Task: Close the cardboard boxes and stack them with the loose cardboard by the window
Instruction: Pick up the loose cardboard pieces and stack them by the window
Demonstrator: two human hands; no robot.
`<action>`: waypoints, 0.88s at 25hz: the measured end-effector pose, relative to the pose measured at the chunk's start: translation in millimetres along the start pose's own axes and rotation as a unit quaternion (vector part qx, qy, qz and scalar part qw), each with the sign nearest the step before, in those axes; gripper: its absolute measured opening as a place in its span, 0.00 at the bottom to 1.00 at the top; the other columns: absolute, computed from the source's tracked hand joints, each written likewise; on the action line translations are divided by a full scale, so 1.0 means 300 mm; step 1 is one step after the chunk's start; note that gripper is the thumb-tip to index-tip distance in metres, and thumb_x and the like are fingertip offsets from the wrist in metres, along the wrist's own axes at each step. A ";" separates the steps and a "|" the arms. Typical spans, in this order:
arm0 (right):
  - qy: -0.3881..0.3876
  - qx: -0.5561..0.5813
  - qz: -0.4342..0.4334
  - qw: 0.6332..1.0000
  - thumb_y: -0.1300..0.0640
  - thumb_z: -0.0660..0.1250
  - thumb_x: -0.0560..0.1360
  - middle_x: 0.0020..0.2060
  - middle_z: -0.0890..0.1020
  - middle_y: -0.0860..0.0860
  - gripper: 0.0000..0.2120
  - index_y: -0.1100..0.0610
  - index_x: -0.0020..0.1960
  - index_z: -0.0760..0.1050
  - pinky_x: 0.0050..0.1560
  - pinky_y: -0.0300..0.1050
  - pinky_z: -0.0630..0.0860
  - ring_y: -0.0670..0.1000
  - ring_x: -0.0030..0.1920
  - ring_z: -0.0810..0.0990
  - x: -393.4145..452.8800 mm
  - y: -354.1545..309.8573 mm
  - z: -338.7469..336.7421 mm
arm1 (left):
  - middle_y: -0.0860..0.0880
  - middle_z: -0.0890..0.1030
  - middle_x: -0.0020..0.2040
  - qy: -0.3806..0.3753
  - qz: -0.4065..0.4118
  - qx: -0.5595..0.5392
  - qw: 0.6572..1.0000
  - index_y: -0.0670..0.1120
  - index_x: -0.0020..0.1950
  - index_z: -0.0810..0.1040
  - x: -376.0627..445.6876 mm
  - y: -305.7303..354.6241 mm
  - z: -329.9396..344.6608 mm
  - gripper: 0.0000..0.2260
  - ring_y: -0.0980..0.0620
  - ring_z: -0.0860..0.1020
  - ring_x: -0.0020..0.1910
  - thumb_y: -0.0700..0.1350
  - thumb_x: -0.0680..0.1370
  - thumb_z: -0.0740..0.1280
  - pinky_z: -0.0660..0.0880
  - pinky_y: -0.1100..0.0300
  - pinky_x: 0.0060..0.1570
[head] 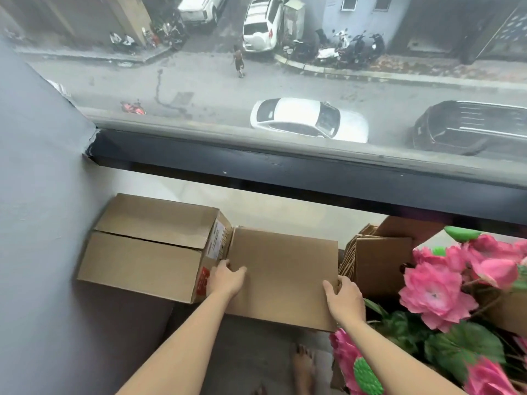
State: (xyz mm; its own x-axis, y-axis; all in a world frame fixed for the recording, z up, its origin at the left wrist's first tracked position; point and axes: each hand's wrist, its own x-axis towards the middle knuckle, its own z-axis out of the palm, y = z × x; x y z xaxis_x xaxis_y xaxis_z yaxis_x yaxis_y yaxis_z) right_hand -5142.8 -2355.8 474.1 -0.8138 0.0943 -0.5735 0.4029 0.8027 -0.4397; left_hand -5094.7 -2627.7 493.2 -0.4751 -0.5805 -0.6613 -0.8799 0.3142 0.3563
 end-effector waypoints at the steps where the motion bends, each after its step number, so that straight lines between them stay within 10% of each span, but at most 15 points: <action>1: 0.000 -0.006 0.005 1.000 0.45 0.63 0.80 0.61 0.77 0.57 0.22 0.56 0.68 0.72 0.58 0.49 0.71 0.58 0.62 0.76 0.031 0.009 0.021 | 0.43 0.69 0.74 -0.004 0.000 0.007 1.000 0.47 0.77 0.66 0.035 0.004 0.025 0.30 0.43 0.70 0.72 0.57 0.78 0.67 0.68 0.50 0.69; 9: -0.081 -0.049 0.005 0.995 0.44 0.65 0.79 0.65 0.74 0.57 0.27 0.59 0.71 0.66 0.63 0.49 0.71 0.58 0.66 0.73 0.166 0.044 0.129 | 0.40 0.59 0.79 -0.025 0.011 0.092 0.995 0.44 0.82 0.54 0.159 -0.033 0.164 0.38 0.41 0.61 0.77 0.60 0.79 0.66 0.62 0.47 0.73; 15: -0.073 -0.070 0.017 0.995 0.45 0.64 0.79 0.65 0.73 0.57 0.28 0.57 0.72 0.61 0.59 0.50 0.73 0.59 0.64 0.75 0.109 0.063 0.148 | 0.43 0.55 0.78 0.010 0.226 0.340 0.913 0.55 0.82 0.46 0.067 -0.049 0.240 0.38 0.43 0.59 0.76 0.58 0.78 0.65 0.68 0.49 0.70; 22: -0.107 -0.103 0.009 0.989 0.44 0.65 0.79 0.67 0.70 0.56 0.32 0.56 0.75 0.57 0.62 0.52 0.73 0.58 0.66 0.74 0.044 0.019 0.207 | 0.44 0.49 0.82 -0.037 0.185 0.355 0.916 0.58 0.82 0.47 0.107 -0.078 0.188 0.36 0.43 0.51 0.80 0.54 0.80 0.65 0.68 0.48 0.71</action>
State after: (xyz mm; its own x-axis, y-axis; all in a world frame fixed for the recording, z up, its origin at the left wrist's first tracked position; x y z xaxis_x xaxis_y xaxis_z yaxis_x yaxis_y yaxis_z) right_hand -5125.4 -2386.6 421.0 -0.6907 0.0005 -0.7231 0.3051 0.9069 -0.2908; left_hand -5089.2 -2611.4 426.6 -0.7162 -0.2920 -0.6339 -0.4247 0.9031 0.0637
